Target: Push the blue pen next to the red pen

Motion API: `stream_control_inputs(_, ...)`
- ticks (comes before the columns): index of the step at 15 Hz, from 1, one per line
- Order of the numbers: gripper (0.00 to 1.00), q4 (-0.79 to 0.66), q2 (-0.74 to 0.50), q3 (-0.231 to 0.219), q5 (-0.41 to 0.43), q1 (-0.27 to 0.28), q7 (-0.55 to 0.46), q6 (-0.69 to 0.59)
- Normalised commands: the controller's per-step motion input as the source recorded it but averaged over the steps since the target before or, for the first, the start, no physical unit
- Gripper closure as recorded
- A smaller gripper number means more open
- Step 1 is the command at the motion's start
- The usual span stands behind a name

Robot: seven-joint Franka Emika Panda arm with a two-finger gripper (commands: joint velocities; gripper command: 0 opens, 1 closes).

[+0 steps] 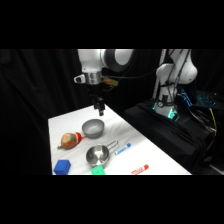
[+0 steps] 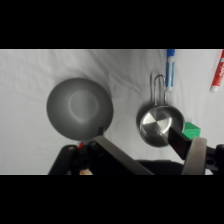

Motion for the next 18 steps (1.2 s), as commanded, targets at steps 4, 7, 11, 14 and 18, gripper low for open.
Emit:
stream_control_inputs(4,0.00,-0.05,0.00,0.021,-0.011,-0.013,0.03,0.07)
stream_control_inputs(7,0.00,-0.17,-0.04,0.028,-0.029,0.001,0.06,0.17)
stream_control_inputs(11,0.00,-0.21,-0.04,0.037,-0.026,0.015,0.06,0.23)
stream_control_inputs(14,0.00,-0.19,0.00,0.041,-0.040,0.028,0.06,0.29)
stream_control_inputs(18,0.00,-0.12,0.09,0.034,-0.039,0.019,0.02,0.33)
